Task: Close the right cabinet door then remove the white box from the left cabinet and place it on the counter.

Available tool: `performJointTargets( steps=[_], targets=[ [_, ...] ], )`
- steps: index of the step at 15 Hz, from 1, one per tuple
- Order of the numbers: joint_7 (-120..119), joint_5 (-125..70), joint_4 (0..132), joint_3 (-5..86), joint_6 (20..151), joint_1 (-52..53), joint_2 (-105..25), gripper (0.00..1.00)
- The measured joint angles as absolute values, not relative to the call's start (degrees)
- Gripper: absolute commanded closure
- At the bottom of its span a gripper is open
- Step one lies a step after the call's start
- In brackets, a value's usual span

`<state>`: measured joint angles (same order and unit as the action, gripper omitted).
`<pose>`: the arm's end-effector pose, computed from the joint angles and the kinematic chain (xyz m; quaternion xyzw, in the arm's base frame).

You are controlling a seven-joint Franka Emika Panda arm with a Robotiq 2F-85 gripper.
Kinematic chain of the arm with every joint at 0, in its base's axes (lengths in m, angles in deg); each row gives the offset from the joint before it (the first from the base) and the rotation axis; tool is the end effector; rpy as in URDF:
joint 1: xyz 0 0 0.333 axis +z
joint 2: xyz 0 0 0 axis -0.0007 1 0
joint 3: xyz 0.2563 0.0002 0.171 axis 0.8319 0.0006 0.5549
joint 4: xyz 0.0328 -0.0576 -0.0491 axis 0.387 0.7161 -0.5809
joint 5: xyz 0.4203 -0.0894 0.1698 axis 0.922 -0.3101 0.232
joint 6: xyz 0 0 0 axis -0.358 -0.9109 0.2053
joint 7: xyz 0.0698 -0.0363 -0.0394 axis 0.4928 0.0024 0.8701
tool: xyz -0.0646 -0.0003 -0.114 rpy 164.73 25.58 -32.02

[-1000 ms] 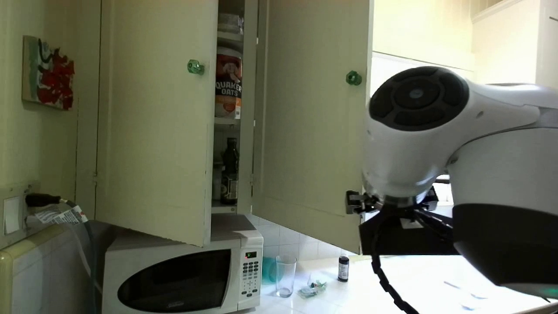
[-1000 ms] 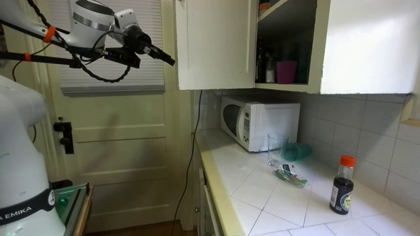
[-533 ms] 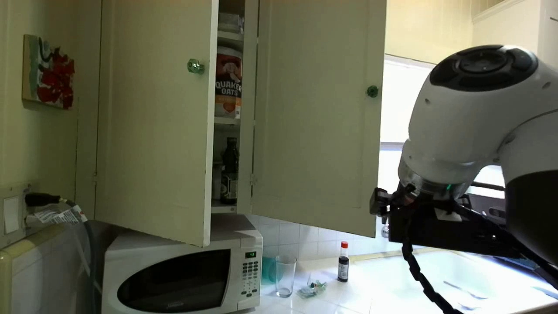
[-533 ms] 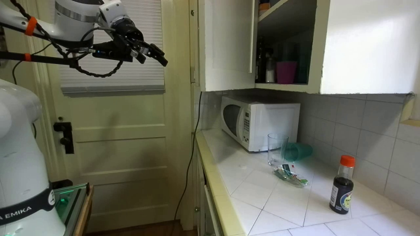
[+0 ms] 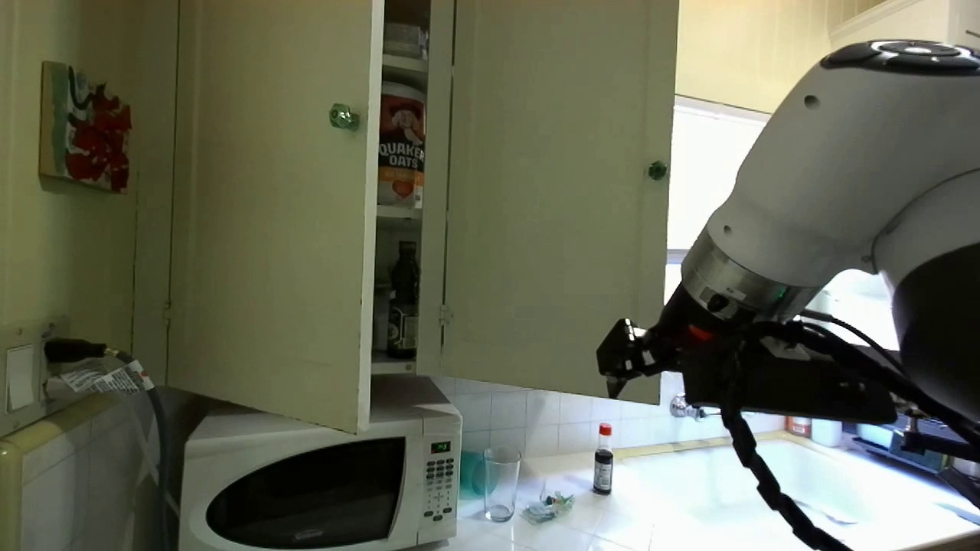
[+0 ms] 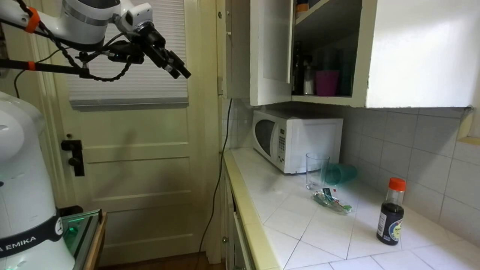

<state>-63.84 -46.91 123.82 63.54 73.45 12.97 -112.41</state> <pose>0.3471 0.1925 0.5420 0.8880 -0.2570 0.3762 0.0620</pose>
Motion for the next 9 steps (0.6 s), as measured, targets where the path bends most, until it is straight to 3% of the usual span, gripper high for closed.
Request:
performJointTargets(
  steps=[9],
  targets=[
    [-61.67,-45.77,122.51,65.76,74.36,5.22,-112.27,0.00]
  ],
)
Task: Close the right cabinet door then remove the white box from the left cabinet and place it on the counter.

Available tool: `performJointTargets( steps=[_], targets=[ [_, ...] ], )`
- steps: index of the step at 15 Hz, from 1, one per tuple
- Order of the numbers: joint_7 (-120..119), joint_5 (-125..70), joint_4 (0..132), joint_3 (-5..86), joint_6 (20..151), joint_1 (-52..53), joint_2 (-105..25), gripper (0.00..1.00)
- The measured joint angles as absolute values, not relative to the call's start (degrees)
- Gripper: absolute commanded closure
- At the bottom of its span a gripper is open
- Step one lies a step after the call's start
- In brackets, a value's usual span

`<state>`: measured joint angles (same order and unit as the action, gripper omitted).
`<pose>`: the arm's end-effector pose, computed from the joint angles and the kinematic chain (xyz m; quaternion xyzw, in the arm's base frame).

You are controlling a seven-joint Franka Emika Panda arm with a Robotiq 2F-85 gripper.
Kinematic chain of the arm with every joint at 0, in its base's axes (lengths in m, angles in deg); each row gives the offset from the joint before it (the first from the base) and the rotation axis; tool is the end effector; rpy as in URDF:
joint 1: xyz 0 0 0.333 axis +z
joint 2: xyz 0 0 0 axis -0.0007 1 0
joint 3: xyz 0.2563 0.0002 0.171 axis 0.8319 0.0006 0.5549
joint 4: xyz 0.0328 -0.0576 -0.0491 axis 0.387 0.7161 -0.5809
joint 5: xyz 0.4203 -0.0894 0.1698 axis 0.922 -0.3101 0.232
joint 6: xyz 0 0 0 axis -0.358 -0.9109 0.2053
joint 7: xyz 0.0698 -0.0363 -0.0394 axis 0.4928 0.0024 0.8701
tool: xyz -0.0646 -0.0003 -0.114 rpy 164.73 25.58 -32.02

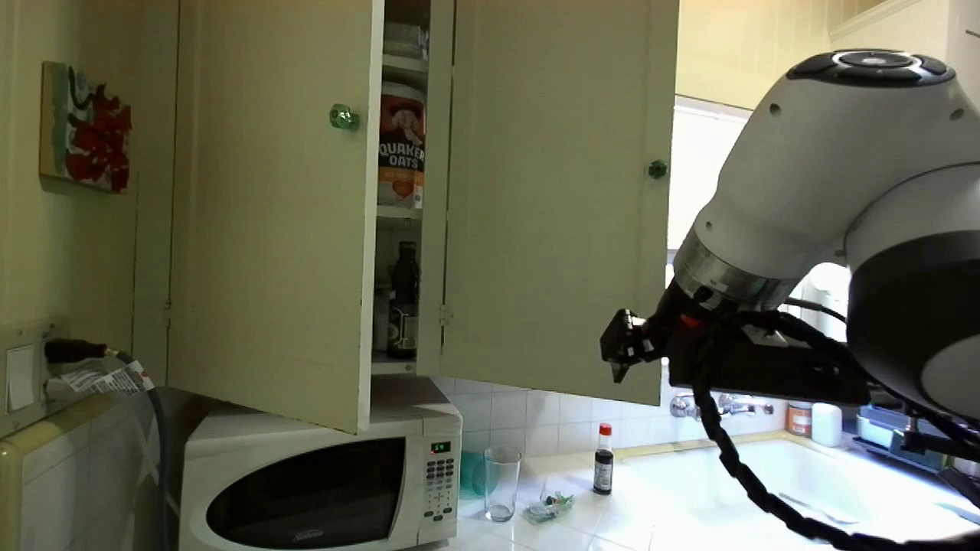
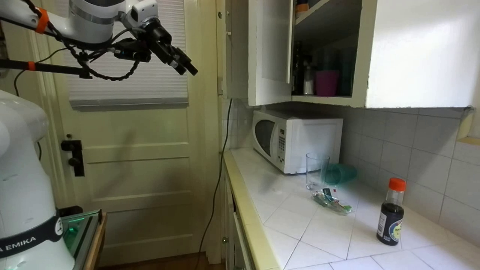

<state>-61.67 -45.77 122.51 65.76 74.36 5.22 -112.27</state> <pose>0.3663 0.1653 0.5513 0.8744 -0.2848 0.3837 0.0845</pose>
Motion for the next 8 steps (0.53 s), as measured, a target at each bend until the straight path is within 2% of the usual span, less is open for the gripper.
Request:
performJointTargets(
  steps=[4,8],
  targets=[
    [-57.46,-46.02,119.61,62.17,78.32,-2.00,-111.64,0.00],
    [-51.33,-45.11,116.70,59.47,84.54,-4.35,-108.03,0.00]
  ],
)
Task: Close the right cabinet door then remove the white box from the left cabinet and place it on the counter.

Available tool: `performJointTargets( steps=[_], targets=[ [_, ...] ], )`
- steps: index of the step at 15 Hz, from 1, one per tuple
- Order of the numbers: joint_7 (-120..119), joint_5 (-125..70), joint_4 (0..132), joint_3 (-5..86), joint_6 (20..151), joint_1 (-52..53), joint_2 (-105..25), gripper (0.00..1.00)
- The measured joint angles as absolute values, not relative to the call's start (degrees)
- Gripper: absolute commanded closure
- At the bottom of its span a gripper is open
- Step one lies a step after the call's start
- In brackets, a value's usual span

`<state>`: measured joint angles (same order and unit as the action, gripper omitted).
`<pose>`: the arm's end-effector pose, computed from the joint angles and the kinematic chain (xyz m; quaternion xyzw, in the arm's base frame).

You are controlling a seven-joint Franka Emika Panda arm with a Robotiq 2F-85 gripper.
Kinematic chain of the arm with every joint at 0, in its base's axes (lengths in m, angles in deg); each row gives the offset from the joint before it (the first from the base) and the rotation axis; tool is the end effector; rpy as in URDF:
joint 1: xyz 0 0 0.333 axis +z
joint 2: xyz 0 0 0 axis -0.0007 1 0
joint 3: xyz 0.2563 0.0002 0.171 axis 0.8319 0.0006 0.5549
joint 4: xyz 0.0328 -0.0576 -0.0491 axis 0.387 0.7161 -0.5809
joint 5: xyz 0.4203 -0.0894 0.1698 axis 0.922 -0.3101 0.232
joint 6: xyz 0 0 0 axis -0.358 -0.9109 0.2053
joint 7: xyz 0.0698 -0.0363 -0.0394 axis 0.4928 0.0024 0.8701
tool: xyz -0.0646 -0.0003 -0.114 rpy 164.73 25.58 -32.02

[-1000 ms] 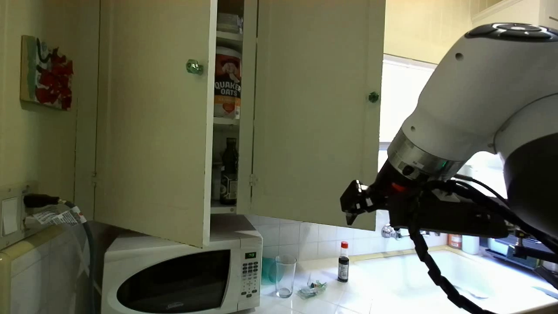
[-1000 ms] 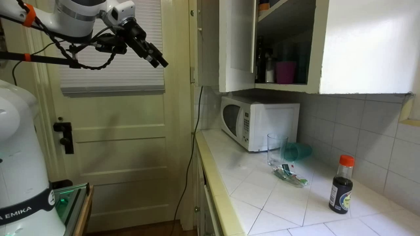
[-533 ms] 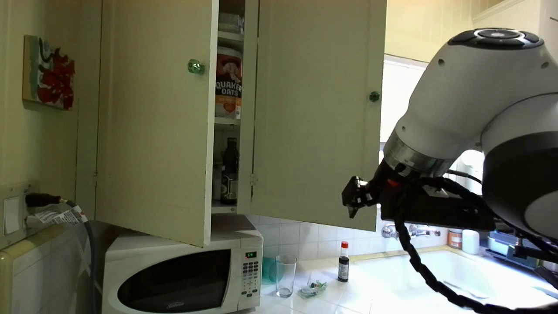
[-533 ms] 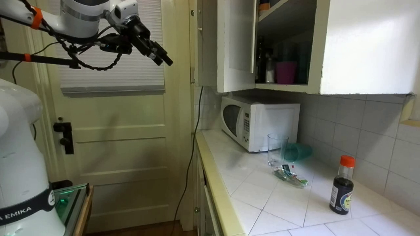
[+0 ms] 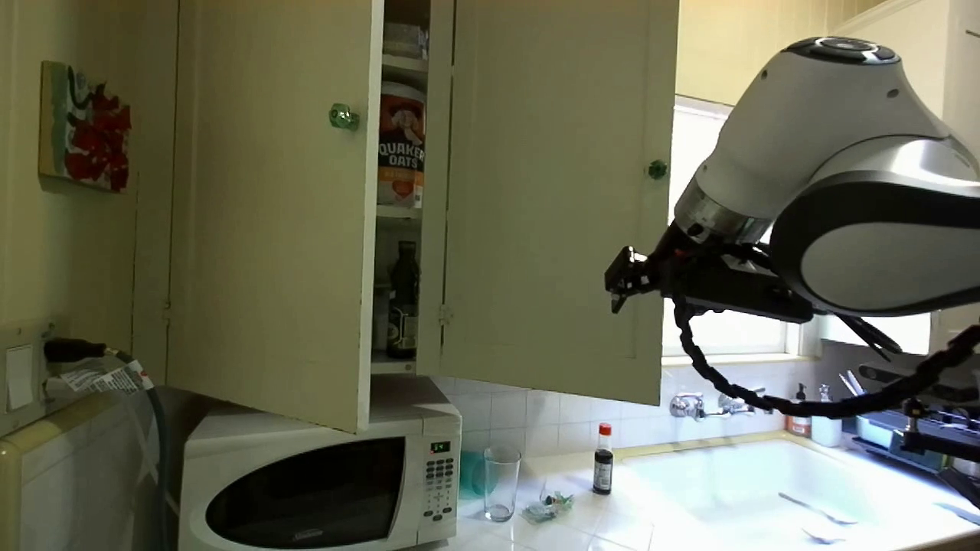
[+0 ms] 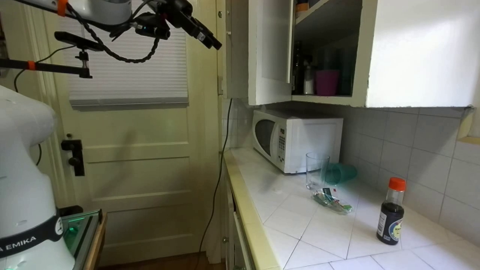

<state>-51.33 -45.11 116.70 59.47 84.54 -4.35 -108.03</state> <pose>0.4178 0.0850 0.6133 0.8585 -0.2867 0.4219 0.0531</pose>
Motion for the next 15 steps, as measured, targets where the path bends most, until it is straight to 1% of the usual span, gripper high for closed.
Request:
performJointTargets(
  steps=[3,9,15],
  targets=[
    [-50.10,-43.93,114.26,59.66,84.63,-4.47,-104.83,0.00],
    [-49.63,-44.05,113.62,59.88,85.45,-7.91,-103.94,0.00],
    [-45.71,-44.28,111.15,58.66,94.97,-12.91,-102.35,0.00]
  ],
)
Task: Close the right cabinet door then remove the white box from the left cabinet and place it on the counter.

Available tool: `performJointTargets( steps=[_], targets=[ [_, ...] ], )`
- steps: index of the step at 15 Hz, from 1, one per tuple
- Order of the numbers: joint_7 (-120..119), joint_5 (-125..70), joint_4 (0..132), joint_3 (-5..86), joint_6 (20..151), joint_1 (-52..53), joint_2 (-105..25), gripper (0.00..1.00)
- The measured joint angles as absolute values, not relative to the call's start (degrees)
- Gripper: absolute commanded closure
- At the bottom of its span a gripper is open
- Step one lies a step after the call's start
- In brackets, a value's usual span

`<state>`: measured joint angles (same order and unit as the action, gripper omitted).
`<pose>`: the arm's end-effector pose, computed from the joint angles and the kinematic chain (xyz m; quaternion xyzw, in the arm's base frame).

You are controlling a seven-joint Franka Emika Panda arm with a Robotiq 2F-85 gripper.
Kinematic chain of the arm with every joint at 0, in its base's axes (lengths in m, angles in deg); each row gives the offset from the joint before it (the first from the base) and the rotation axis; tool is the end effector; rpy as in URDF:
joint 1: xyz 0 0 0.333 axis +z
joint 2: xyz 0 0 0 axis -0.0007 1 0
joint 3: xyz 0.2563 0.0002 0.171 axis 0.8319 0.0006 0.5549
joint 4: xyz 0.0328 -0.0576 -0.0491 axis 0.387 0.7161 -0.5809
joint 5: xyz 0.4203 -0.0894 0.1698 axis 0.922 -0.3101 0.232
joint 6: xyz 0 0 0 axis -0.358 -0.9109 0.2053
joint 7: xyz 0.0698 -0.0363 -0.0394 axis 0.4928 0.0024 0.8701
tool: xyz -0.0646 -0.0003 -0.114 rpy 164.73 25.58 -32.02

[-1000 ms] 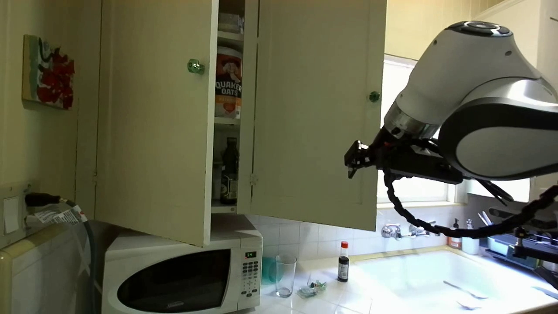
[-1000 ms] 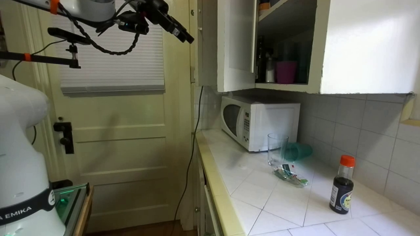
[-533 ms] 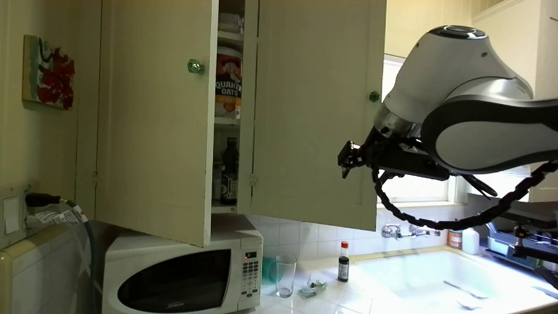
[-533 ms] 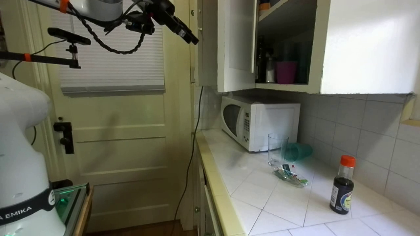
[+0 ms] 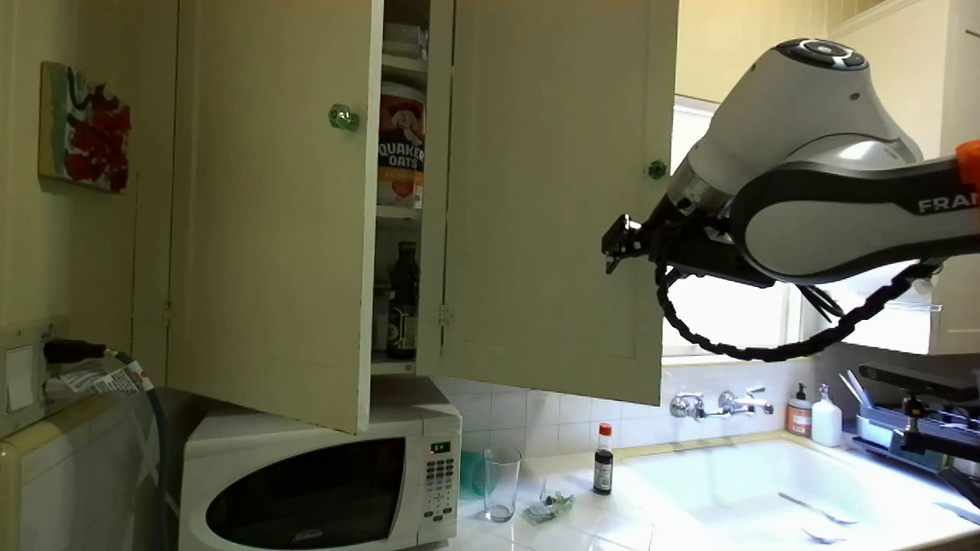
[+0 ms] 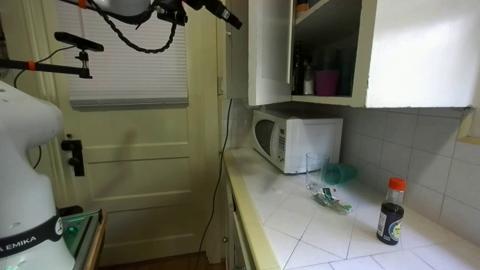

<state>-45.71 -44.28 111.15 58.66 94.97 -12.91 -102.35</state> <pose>0.4570 0.0343 0.6548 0.8324 -0.2790 0.4767 0.0435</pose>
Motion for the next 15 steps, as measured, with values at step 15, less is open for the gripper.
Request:
performJointTargets(
  steps=[15],
  targets=[
    [-50.52,-42.57,95.18,58.68,101.14,-23.18,-83.69,0.00]
  ],
)
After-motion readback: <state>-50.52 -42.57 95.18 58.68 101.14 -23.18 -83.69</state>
